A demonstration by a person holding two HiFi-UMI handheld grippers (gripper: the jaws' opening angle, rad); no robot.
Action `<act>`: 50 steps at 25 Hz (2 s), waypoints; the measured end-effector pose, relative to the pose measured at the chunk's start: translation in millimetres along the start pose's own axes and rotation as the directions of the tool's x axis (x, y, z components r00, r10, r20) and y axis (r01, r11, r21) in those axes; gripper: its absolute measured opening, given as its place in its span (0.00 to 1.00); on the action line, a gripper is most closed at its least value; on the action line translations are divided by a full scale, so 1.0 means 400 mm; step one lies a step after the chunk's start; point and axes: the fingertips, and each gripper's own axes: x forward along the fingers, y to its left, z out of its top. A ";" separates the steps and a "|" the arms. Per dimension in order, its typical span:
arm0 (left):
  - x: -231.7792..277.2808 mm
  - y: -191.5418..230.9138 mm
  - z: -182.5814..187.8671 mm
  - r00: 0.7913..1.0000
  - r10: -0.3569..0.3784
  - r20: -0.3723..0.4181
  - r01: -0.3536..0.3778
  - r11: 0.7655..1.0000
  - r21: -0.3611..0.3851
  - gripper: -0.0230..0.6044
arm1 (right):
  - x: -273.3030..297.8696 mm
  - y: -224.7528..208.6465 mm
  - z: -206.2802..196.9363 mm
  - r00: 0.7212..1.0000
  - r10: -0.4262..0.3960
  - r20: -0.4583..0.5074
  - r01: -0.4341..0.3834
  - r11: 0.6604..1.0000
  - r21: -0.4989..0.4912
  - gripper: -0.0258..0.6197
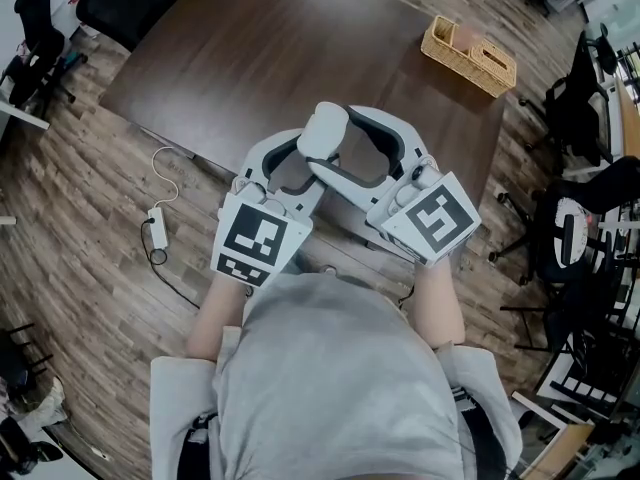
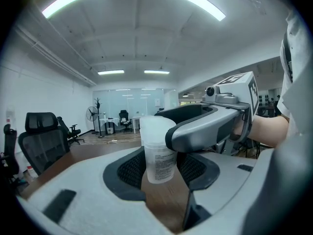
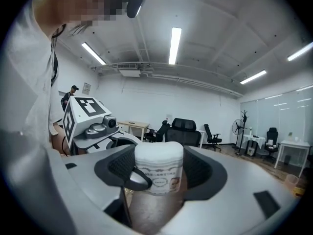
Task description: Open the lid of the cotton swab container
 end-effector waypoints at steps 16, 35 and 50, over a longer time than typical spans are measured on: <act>0.012 0.002 -0.009 0.999 0.006 -0.033 -0.004 0.998 0.069 0.34 | 0.012 -0.002 0.052 0.999 -0.018 0.039 0.022 0.996 -0.087 0.47; 0.018 0.001 -0.028 1.000 -0.029 -0.012 0.028 0.999 -0.038 0.34 | 0.023 -0.025 0.074 0.997 -0.009 0.080 0.008 1.000 0.009 0.47; -0.025 0.073 0.040 0.990 0.099 0.106 -0.090 0.993 -0.080 0.34 | -0.086 -0.108 0.039 0.964 -0.254 0.075 0.251 0.967 0.050 0.08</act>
